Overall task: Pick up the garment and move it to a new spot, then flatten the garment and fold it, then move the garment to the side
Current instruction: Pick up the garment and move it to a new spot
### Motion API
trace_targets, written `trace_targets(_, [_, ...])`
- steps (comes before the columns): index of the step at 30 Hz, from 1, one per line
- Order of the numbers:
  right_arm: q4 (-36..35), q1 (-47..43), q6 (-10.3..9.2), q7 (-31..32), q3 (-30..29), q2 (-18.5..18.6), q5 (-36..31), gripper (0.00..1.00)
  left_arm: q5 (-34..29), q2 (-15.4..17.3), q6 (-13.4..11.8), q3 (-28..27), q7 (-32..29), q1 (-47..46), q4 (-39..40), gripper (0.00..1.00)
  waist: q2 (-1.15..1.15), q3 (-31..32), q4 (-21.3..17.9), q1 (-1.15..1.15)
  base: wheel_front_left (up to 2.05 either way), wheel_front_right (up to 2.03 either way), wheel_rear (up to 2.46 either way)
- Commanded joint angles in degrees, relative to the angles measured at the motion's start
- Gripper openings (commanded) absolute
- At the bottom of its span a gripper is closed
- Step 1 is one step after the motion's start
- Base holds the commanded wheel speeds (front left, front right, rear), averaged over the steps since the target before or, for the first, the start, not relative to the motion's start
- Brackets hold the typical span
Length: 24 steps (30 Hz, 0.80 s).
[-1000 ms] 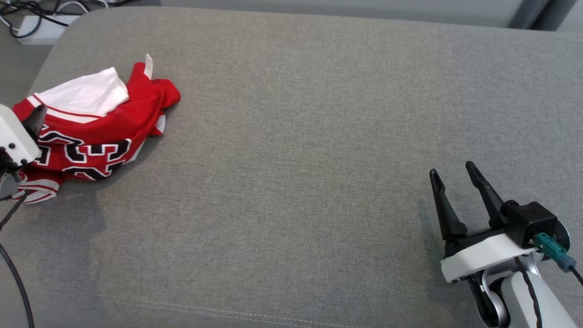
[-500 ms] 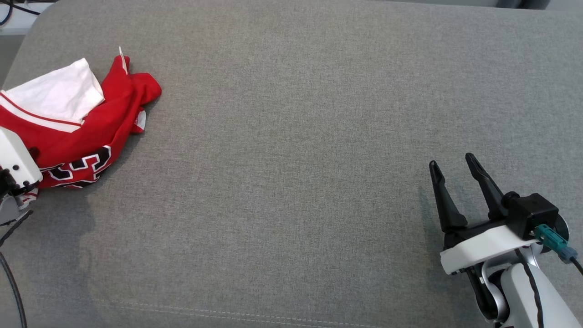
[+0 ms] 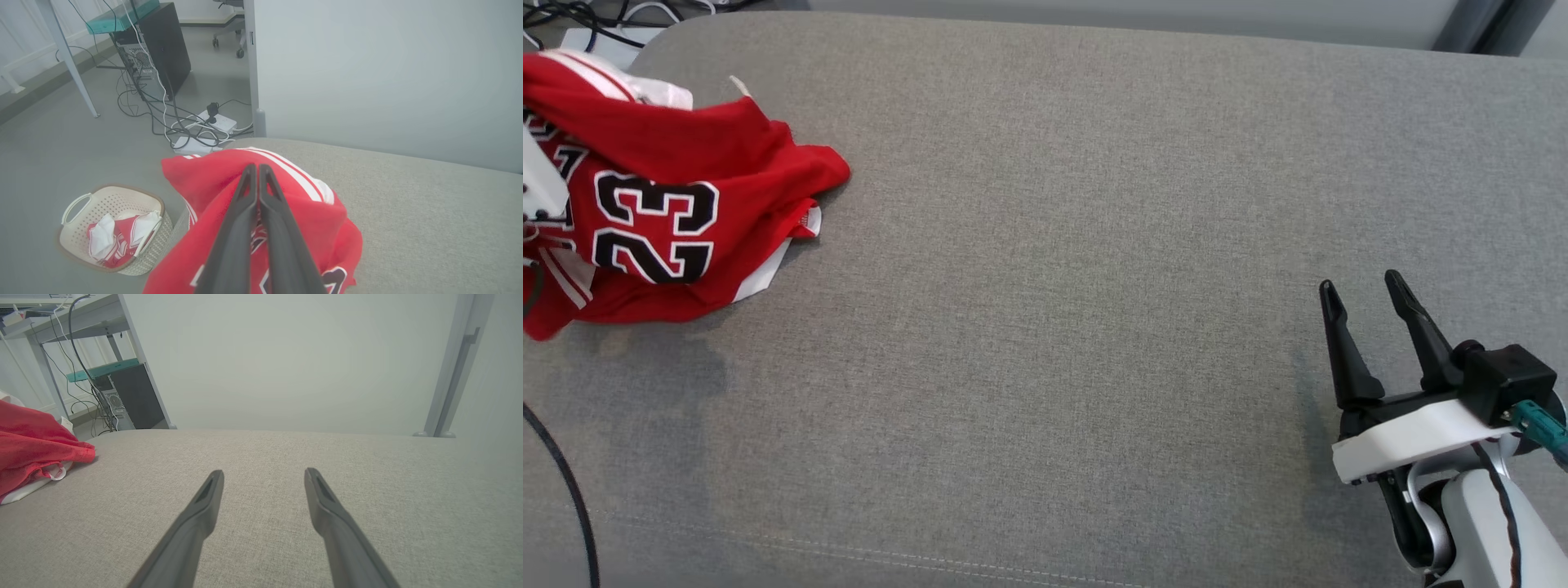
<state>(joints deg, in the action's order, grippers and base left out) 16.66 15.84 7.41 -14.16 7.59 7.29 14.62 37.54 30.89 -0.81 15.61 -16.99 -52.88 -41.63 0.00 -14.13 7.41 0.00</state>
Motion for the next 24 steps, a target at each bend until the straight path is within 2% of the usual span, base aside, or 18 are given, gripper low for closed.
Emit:
trace_targets(1, [-1.92, -0.45, 0.08, -0.74, 0.55, -0.04, 0.45, 1.0, -0.6, 3.0, 0.33, -1.52, 1.13, -3.03, 2.53, 0.0, 0.0, 0.41, -0.03, 0.0, 0.0, 0.0, 0.0])
trace_targets(6, [-3.07, -1.01, 0.08, -0.78, -2.41, -0.6, 0.17, 1.0, -2.56, 0.16, 0.24, 0.75, 5.45, -2.6, 10.62, 0.0, 0.0, 2.07, -1.17, 0.0, 0.0, 0.0, 0.0])
trace_targets(12, [-5.67, -2.48, 0.08, -0.81, -5.39, -1.87, -0.12, 1.0, -3.29, -5.56, -0.6, 4.96, 6.91, 1.91, 23.89, 0.0, 0.0, 2.79, -4.89, 0.0, 0.0, 0.0, 0.0])
trace_targets(18, [-8.29, -4.34, 0.08, -0.82, -6.68, -3.31, -0.09, 1.0, -2.75, -12.74, -2.01, 10.58, 6.76, 8.32, 32.83, 0.0, 0.0, 2.36, -11.44, 0.0, 0.0, 0.0, 0.0])
trace_targets(24, [-9.14, -6.02, 0.08, -0.83, -6.66, -4.15, 0.76, 1.0, -1.39, -18.85, -1.98, 15.92, 6.7, 13.66, 32.27, 0.0, 0.0, 1.32, -20.4, 0.0, 0.0, 0.0, 0.0])
